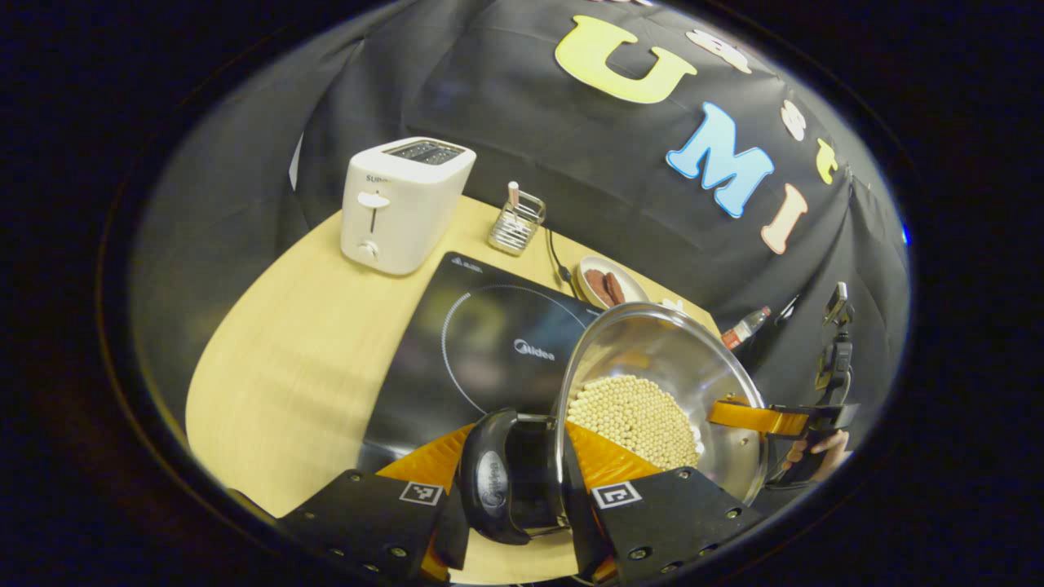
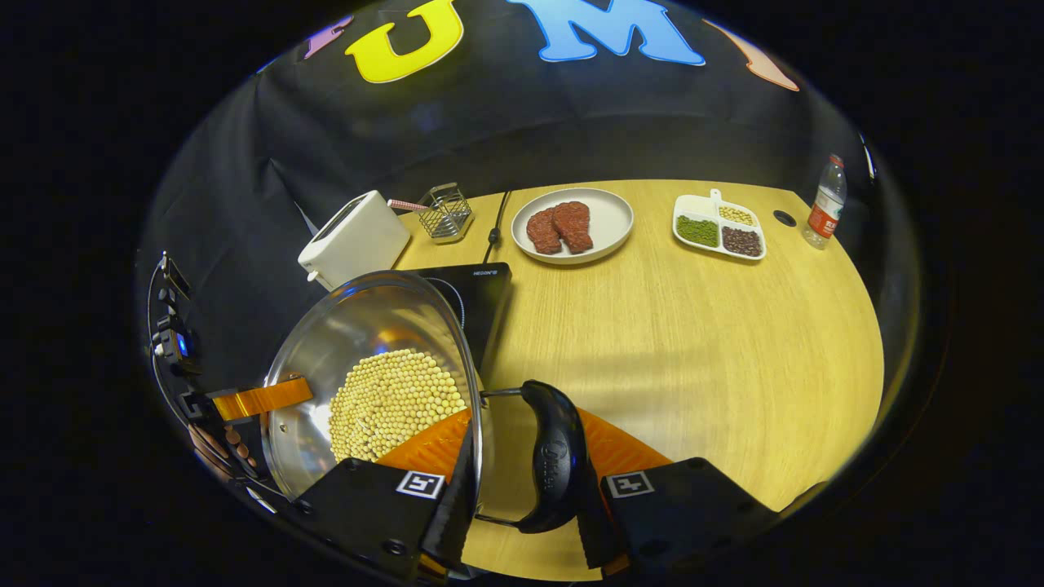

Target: First push the handle of the pot to place it horizontally, then grasp the pot with both hands and set it on the induction cooktop.

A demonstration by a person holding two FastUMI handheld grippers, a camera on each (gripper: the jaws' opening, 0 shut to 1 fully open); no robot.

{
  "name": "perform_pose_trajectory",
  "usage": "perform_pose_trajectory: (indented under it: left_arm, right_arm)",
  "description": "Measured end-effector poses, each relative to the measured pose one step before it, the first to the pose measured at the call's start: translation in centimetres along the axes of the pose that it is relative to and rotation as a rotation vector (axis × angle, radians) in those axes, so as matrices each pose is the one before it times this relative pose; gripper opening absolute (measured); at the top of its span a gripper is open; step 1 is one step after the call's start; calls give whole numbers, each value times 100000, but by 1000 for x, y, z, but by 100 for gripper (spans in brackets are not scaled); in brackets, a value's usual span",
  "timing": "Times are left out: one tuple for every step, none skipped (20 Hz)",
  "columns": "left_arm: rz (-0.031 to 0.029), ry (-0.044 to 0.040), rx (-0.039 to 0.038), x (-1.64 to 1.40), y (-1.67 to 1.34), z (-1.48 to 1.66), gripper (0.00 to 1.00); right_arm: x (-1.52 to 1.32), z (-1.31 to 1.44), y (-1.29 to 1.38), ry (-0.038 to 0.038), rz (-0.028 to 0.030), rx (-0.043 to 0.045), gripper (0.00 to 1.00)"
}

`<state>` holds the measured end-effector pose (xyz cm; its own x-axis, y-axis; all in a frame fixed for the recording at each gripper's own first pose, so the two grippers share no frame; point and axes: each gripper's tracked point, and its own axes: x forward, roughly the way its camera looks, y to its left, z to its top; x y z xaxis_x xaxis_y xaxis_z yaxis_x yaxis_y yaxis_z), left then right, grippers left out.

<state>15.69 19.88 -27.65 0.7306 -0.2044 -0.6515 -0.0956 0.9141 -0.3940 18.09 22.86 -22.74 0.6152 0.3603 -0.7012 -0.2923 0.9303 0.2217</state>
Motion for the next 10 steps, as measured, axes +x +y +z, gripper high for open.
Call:
perform_pose_trajectory:
  left_arm:
    - [404, -343, 247, 257, 685, 873, 51]
    - [390, -54, -218, 558, 549, 805, 51]
    - [133, 20, 315, 456, 455, 446, 51]
    - [188, -76, 624, 474, 546, 578, 54]
    - [197, -646, 343, 548, 634, 889, 54]
    - [336, -456, 512, 629, 410, 760, 55]
    - [519, -529, 161, 602, 463, 413, 51]
    - [368, -496, 173, 748, 592, 524, 55]
    - [134, 71, 381, 750, 460, 465, 55]
    - [-197, -123, 349, 692, 342, 444, 51]
  right_arm:
    - [721, 513, 464, -442, 446, 589, 55]
    - [785, 540, 401, -556, 332, 508, 55]
    - [679, 593, 373, -697, 276, 598, 55]
    - [763, 480, 369, -771, 288, 560, 55]
    - [736, 469, 298, -266, 48, 382, 54]
    - [706, 471, 267, -552, 58, 747, 57]
    - [707, 419, 237, -523, -70, 738, 54]
    - [670, 450, 227, -502, -337, 647, 54]
    - [681, 521, 55, -617, -467, 484, 54]
    - [600, 394, 105, -232, -420, 471, 54]
